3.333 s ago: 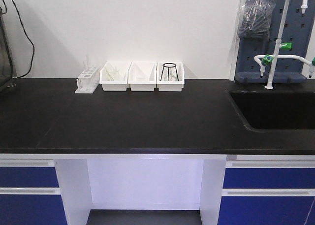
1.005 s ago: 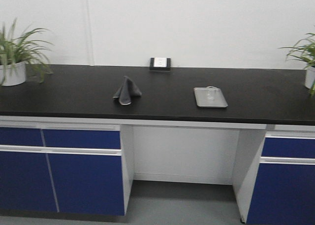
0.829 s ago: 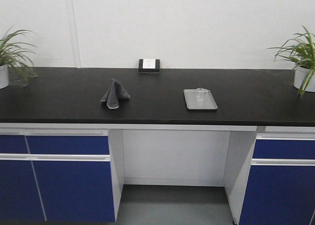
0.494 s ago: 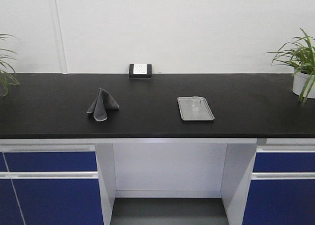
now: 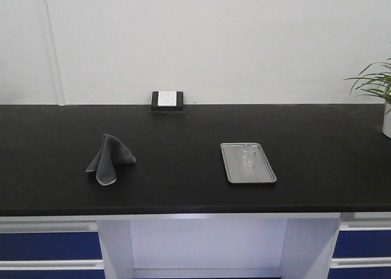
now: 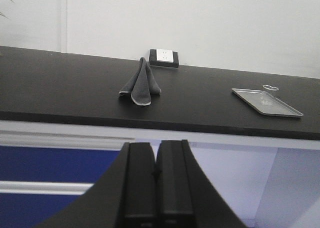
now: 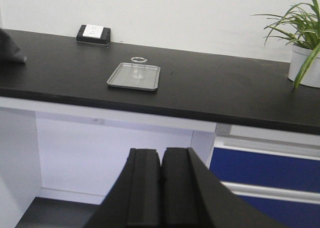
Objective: Wipe beaker with gray cloth and return to tray
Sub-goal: 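Approach the bench, bringing the cloth and metal tray within reach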
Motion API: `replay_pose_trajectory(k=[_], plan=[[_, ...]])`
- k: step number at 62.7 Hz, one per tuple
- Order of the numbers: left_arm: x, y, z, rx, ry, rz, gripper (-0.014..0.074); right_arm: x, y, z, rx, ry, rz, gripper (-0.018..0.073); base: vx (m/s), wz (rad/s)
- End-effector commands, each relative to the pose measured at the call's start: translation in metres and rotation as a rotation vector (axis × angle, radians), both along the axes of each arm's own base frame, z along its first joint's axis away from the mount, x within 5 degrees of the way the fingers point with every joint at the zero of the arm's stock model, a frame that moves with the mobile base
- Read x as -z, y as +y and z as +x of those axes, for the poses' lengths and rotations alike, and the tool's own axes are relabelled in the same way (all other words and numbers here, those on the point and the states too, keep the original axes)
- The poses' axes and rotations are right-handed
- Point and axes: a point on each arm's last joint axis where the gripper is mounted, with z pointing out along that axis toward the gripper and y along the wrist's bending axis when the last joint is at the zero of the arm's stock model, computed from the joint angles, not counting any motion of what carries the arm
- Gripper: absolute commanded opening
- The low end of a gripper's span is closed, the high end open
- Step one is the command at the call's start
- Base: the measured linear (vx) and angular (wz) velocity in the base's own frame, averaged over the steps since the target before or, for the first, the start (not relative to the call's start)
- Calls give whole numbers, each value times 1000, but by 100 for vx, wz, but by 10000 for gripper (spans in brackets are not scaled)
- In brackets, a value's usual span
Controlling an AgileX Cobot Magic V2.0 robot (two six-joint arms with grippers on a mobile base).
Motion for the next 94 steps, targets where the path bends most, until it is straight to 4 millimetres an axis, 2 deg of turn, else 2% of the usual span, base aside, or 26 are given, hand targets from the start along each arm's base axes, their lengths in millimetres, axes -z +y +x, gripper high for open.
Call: replay_pose_trajectory(k=[1,56,94], plan=[[2,0,-1,1,-75,-8,-6,-6,1,0,-12,-87,-8,-11,42,-4],[2,0,-1,1,-75,-8,-6,-6,1,0,-12,-87,-8,-11,42,0],[2,0,-1,1,-75,-8,-6,-6,1,0,-12,-87,-8,-11,22,1]])
